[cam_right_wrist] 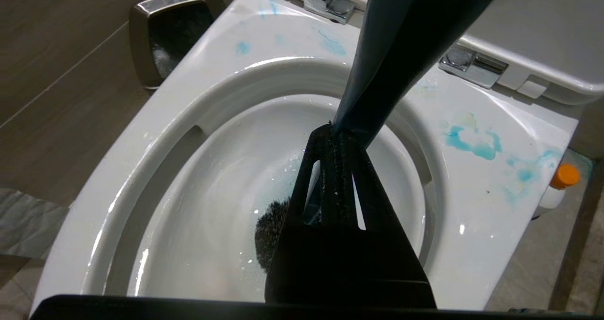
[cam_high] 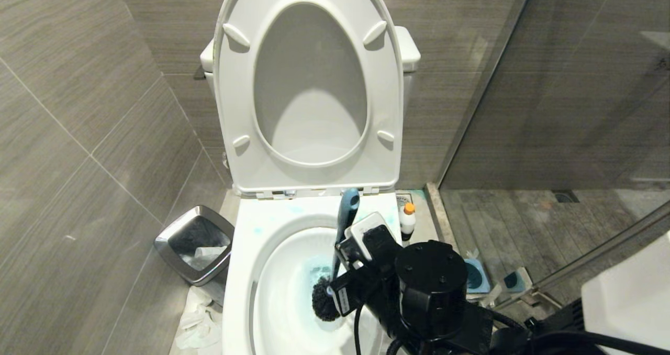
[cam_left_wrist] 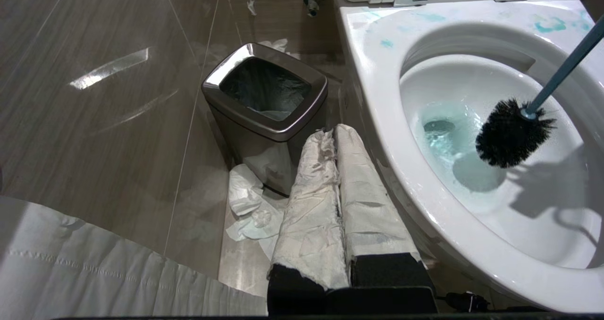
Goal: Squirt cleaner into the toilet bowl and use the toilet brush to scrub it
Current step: Scrub the toilet bowl
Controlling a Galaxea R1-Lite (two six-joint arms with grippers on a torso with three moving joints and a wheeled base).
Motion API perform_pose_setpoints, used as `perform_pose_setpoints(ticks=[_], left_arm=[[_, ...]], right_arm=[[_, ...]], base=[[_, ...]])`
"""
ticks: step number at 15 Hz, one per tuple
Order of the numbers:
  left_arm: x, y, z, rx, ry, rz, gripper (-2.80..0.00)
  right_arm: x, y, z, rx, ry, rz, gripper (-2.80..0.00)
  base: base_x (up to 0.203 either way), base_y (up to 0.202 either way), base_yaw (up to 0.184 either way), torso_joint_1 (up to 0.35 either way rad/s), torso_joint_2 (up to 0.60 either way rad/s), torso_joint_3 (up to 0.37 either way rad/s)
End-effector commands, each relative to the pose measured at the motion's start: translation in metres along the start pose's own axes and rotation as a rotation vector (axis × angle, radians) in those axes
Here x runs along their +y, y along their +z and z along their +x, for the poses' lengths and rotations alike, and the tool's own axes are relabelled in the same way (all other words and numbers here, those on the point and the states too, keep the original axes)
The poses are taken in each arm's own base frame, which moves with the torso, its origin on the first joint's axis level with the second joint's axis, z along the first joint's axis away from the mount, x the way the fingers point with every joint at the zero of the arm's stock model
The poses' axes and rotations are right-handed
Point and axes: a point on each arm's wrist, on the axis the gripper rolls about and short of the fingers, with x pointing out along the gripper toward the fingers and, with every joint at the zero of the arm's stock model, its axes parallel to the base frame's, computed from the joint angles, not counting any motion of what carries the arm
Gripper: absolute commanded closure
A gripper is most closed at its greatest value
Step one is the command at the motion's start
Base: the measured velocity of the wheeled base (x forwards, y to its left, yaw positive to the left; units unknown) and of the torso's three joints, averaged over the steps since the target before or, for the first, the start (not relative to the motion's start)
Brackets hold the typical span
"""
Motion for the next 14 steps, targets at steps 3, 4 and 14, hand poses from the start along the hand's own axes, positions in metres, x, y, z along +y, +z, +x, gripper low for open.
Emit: perform_pose_setpoints(ticks=[3, 4, 14], left_arm=[[0.0, 0.0, 0.0, 0.003, 0.0, 0.0, 0.0], [0.0, 0.0, 0.0, 0.003, 0.0, 0.0, 0.0], [0.0, 0.0, 0.0, 0.003, 0.0, 0.0, 0.0]], right_arm=[[0.012, 0.005, -0.011, -0.017, 0.037, 0.004, 0.0], [0.016, 0.004, -0.013, -0.013, 0.049, 0.012, 0.0], [0.019, 0.012, -0.013, -0.041, 0.043, 0.043, 0.0]], base=[[0.0, 0.0, 0.0, 0.0, 0.0, 0.0], [0.0, 0.0, 0.0, 0.0, 0.0, 0.0], [0.0, 0.0, 0.0, 0.0, 0.0, 0.0]])
